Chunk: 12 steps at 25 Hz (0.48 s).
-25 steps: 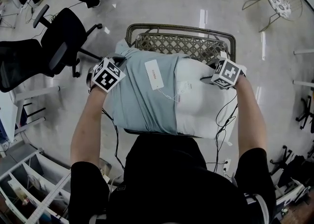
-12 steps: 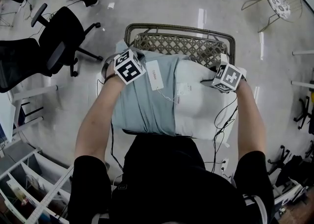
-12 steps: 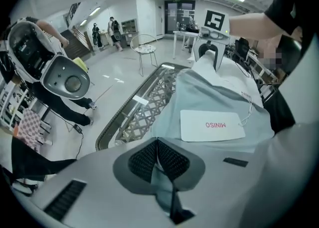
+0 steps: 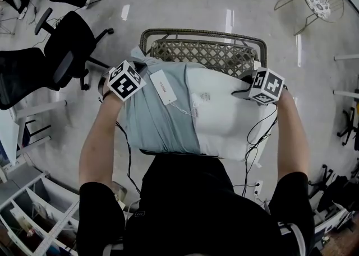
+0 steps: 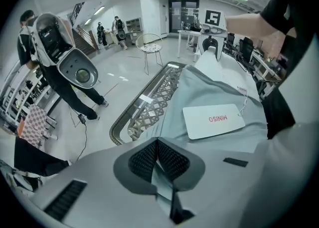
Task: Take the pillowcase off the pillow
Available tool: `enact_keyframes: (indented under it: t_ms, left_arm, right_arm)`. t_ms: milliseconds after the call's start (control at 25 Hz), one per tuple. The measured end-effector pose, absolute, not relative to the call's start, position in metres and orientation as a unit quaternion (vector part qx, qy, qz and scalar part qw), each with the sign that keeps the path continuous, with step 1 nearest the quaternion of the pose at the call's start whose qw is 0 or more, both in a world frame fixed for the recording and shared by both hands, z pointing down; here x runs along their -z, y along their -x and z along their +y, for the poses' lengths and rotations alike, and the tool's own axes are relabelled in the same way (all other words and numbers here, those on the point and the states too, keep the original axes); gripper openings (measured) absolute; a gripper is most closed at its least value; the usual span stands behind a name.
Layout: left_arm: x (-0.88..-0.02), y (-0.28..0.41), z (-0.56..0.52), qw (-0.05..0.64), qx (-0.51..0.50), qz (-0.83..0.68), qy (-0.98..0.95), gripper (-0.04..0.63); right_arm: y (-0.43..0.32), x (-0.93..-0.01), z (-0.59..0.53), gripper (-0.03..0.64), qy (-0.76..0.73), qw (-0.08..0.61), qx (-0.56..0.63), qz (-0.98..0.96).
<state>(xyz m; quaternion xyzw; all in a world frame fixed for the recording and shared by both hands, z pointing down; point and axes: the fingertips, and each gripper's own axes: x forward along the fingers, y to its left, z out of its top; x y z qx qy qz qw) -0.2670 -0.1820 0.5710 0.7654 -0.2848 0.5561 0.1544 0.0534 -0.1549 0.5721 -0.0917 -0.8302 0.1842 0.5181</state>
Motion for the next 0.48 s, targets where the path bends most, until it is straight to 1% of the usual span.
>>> enact_keyframes:
  t_ms: [160, 240, 280, 360, 400, 440, 480]
  left_arm:
    - [-0.564, 0.278, -0.183, 0.168, -0.54, -0.301, -0.768, 0.008]
    - [-0.566, 0.277, -0.182, 0.173, -0.528, -0.31, -0.772, 0.009]
    - [-0.567, 0.273, -0.181, 0.17, -0.524, -0.312, -0.774, 0.009]
    - [-0.57, 0.264, -0.179, 0.158, -0.523, -0.317, -0.775, 0.011]
    - [-0.57, 0.26, -0.176, 0.154, -0.522, -0.321, -0.775, 0.033]
    - [-0.57, 0.257, -0.172, 0.154, -0.519, -0.326, -0.775, 0.087]
    - [-0.569, 0.254, -0.167, 0.156, -0.511, -0.333, -0.777, 0.114]
  right_arm:
    - [-0.056, -0.566, -0.164, 0.153, 0.083, 0.508, -0.188, -0.837]
    - [-0.056, -0.572, -0.168, 0.155, 0.074, 0.514, -0.184, -0.835]
    - [-0.057, -0.578, -0.171, 0.163, 0.065, 0.521, -0.179, -0.832]
    - [-0.056, -0.591, -0.178, 0.207, 0.038, 0.542, -0.157, -0.825]
    - [-0.055, -0.598, -0.183, 0.239, 0.023, 0.556, -0.14, -0.819]
    - [-0.054, -0.604, -0.186, 0.253, 0.009, 0.57, -0.123, -0.812]
    - [-0.054, -0.609, -0.189, 0.265, -0.004, 0.581, -0.109, -0.807]
